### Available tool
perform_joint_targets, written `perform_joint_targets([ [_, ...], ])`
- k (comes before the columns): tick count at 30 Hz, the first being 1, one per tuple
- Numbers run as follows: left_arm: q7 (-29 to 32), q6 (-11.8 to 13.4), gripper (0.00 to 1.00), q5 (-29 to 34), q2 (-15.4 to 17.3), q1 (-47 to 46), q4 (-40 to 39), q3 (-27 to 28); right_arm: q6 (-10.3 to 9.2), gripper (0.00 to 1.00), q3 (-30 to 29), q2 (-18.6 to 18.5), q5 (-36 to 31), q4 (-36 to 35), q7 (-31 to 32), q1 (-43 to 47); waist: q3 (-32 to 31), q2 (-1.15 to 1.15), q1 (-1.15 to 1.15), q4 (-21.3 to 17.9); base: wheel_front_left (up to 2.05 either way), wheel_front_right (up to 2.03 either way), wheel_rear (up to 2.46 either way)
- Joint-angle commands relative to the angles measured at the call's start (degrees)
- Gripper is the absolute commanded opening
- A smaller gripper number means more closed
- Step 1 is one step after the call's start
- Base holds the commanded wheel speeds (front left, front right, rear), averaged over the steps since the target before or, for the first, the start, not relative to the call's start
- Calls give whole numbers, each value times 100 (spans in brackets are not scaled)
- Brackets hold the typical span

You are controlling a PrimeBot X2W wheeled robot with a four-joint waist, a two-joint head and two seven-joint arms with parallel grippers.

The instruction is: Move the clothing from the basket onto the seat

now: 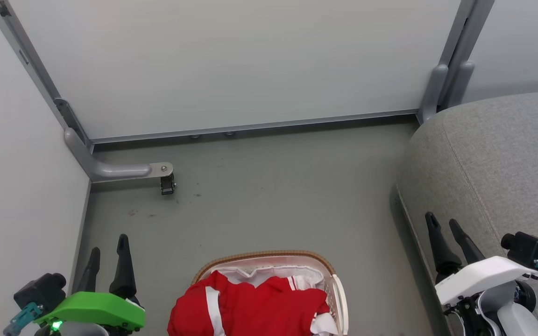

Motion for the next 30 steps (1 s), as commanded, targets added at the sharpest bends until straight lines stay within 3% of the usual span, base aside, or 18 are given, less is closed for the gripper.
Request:
perform_joint_targets([
  [1, -62, 4, 100, 241, 53, 28, -24, -21, 2, 100, -11, -12, -197, -20, -67, -139, -1, 0, 0, -7, 0, 0, 0],
  [30, -481, 287, 100, 2013, 54, 280, -386, -272, 2, 100, -147, 110, -2375, 38, -484, -107, -11, 0, 0, -21, 0, 0, 0],
])
